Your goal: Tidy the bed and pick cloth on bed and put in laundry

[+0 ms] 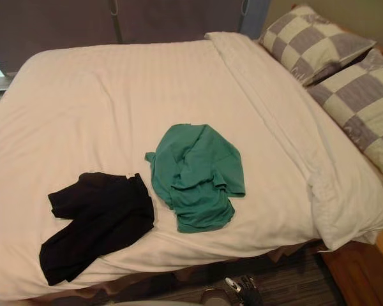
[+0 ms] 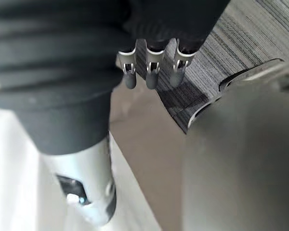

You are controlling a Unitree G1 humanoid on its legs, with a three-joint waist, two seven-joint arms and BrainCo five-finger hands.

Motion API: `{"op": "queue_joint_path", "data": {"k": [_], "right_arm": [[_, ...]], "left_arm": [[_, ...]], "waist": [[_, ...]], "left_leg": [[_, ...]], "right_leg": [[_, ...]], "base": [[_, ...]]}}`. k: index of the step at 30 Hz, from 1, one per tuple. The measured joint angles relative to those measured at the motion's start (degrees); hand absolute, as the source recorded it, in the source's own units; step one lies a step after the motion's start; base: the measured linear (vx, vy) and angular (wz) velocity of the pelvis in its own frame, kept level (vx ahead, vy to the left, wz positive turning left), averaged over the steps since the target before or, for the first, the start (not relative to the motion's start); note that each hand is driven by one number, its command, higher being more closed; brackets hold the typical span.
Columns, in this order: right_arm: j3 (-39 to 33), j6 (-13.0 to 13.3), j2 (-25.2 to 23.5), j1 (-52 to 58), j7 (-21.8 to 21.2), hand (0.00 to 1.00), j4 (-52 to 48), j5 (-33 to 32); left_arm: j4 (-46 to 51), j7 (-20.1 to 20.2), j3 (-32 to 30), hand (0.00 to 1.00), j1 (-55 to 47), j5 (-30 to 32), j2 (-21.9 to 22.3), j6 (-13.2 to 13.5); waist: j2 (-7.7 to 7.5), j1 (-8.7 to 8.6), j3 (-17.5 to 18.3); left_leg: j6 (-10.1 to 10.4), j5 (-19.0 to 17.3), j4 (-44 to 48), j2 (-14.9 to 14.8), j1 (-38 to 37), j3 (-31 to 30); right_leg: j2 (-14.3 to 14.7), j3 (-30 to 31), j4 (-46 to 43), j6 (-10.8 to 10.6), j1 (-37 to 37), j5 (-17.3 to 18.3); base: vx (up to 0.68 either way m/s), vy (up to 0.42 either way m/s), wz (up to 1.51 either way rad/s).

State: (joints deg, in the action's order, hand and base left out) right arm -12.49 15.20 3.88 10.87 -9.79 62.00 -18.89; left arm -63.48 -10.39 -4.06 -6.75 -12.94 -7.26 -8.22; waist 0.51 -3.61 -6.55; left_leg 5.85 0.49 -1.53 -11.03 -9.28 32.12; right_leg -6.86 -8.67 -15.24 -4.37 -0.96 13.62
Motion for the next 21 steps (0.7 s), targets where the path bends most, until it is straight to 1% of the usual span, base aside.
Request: {"op": "queue_joint_path", "data": {"k": [2, 3, 4, 6, 7, 10, 11, 13, 14, 16, 17, 18, 19, 20, 21], "right_arm": [[0.1, -0.4, 0.3, -0.2, 0.7, 0.00, 0.3, 0.3], [0.2, -0.7, 0.5, -0.4, 1.2, 0.00, 0.4, 1.6], [0.5, -0.8, 0.5, -0.4, 1.4, 0.00, 0.5, 2.0], [2.2, -1.0, 0.7, -0.5, 1.4, 0.00, 0.4, 2.2], [2.4, -1.0, 0.7, -0.5, 1.4, 0.00, 0.3, 2.2], [3.7, -1.0, 0.7, -0.6, 0.9, 0.00, 0.3, 2.6], [4.2, -1.0, 0.7, -0.7, 0.9, 0.00, 0.3, 4.1], [4.8, -1.0, 0.7, -0.9, 0.9, 0.00, 0.3, 4.5], [5.0, -1.1, 0.7, -0.8, 1.0, 0.00, 0.3, 3.6], [5.9, -1.2, 0.8, -0.6, 1.0, 0.00, 0.3, 2.1], [6.3, -1.4, 0.9, -0.6, 1.1, 0.00, 0.3, 1.0], [6.2, -1.8, 0.9, -0.6, 1.2, 0.00, 0.3, 0.9], [6.2, -3.0, 1.0, -0.6, 1.9, 0.00, 0.2, -0.5], [6.2, -3.6, 1.1, -0.5, 2.4, 0.00, 0.3, -1.3], [6.1, -4.7, 1.2, -0.3, 3.8, 0.00, 0.3, -4.0]], "left_arm": [[0.0, 0.1, -0.4, 0.00, -0.4, 0.0, 0.2, 1.2], [0.0, 0.4, -0.7, 0.00, -0.8, 0.1, 0.5, 2.2], [0.1, 0.6, -0.9, 0.00, -1.1, 0.2, 0.5, 2.7], [0.3, 1.7, -2.4, 0.00, -1.6, 0.9, 0.5, 4.7], [0.3, 1.8, -3.0, 0.00, -1.7, 1.2, 0.7, 5.1], [0.5, 1.9, -3.8, 0.00, -1.9, 0.2, 0.5, 7.3], [0.5, 2.4, -3.8, 0.00, -2.1, -0.5, 0.3, 8.0], [0.5, 3.2, -3.7, 0.00, -2.6, -1.5, 0.0, 8.8], [0.5, 4.0, -3.6, 0.00, -2.8, -1.4, 0.0, 9.5], [0.5, 4.4, -2.9, 0.00, -2.9, -1.3, -0.1, 10.4], [0.5, 5.4, -2.5, 0.00, -3.0, -1.1, -0.2, 10.6], [0.5, 5.5, -2.5, 0.00, -3.2, -1.1, -0.2, 10.5], [0.4, 5.5, -1.8, 0.00, -3.3, -2.1, -0.3, 10.2], [0.4, 5.5, -1.3, 0.00, -3.3, -3.4, -0.3, 9.9], [0.4, 5.4, -0.7, 0.00, -3.6, -7.2, -0.1, 9.6]], "waist": [[0.33, -0.02, 0.2], [0.23, 0.06, 0.1], [0.09, 0.09, 0.1], [-0.36, 0.50, 0.0], [-0.47, 0.63, 0.0], [-1.33, 1.16, -0.4], [-1.62, 1.36, -0.4], [-1.72, 1.33, -0.5], [-1.74, 1.27, -0.5], [-1.66, 1.32, -0.5], [-1.57, 1.33, -0.6], [-1.50, 1.32, -0.5], [-1.30, 1.28, -0.3], [-1.10, 1.28, -0.2], [-0.68, 1.29, 0.0]], "left_leg": [[0.2, 0.5, -1.1, 0.0, -0.9, 0.3], [0.3, 0.7, -1.9, 0.0, -1.8, 0.5], [0.3, 0.7, -2.1, 0.0, -2.0, 0.7], [0.4, 0.8, -2.2, 0.4, -2.7, 1.9], [0.4, 0.8, -2.2, 0.5, -2.7, 2.1], [0.4, 0.7, -2.0, 1.4, -2.7, 2.1], [0.4, 0.7, -1.9, 1.7, -2.7, 2.1], [0.4, 0.7, -1.8, 2.1, -2.7, 2.0], [0.4, 0.7, -2.0, 2.3, -2.8, 1.8], [0.3, 0.7, -2.3, 2.5, -3.1, 1.7], [0.2, 0.7, -2.4, 2.7, -3.3, 1.5], [0.2, 0.7, -2.5, 2.7, -3.5, 1.4], [0.2, 0.7, -2.7, 2.9, -3.6, 1.1], [0.1, 0.7, -3.0, 3.0, -3.6, 1.0], [0.0, 0.9, -3.9, 3.2, -3.5, 0.8]], "right_leg": [[0.3, 0.1, 0.2, 0.1, -0.3, -0.1], [0.6, 0.6, 0.3, 0.2, -0.5, -0.2], [0.7, 1.0, 0.4, 0.2, -0.5, -0.4], [0.7, 2.3, 1.6, -0.2, -0.4, -1.5], [0.7, 2.7, 2.3, -0.4, -0.3, -1.8], [0.2, 4.6, 3.7, -1.3, -0.1, -3.3], [-0.1, 5.1, 4.0, -1.5, 0.1, -3.8], [-0.5, 5.3, 4.3, -1.9, 0.1, -4.3], [-0.7, 5.2, 4.3, -2.0, 0.0, -4.4], [-0.9, 5.1, 4.3, -2.1, -0.1, -4.6], [-1.0, 5.0, 4.4, -2.0, -0.4, -4.7], [-1.1, 5.0, 4.4, -2.0, -0.5, -4.7], [-1.2, 4.9, 4.5, -2.2, -0.6, -4.9], [-1.2, 4.9, 4.7, -2.3, -0.6, -5.0], [-1.2, 4.7, 5.6, -2.5, -0.6, -5.6]], "base": [[0.00, -0.018, -0.11], [-0.01, 0.001, -0.19], [-0.02, 0.021, -0.25], [-0.05, 0.052, -0.29], [-0.06, 0.066, -0.31], [-0.07, 0.063, -0.24], [-0.06, 0.035, -0.18], [-0.07, 0.039, -0.08], [-0.07, 0.035, 0.02], [-0.07, 0.025, 0.02], [-0.07, 0.018, 0.02], [-0.08, 0.015, 0.03], [-0.06, 0.013, 0.02], [-0.07, 0.025, 0.01], [-0.05, 0.025, -0.01]]}}
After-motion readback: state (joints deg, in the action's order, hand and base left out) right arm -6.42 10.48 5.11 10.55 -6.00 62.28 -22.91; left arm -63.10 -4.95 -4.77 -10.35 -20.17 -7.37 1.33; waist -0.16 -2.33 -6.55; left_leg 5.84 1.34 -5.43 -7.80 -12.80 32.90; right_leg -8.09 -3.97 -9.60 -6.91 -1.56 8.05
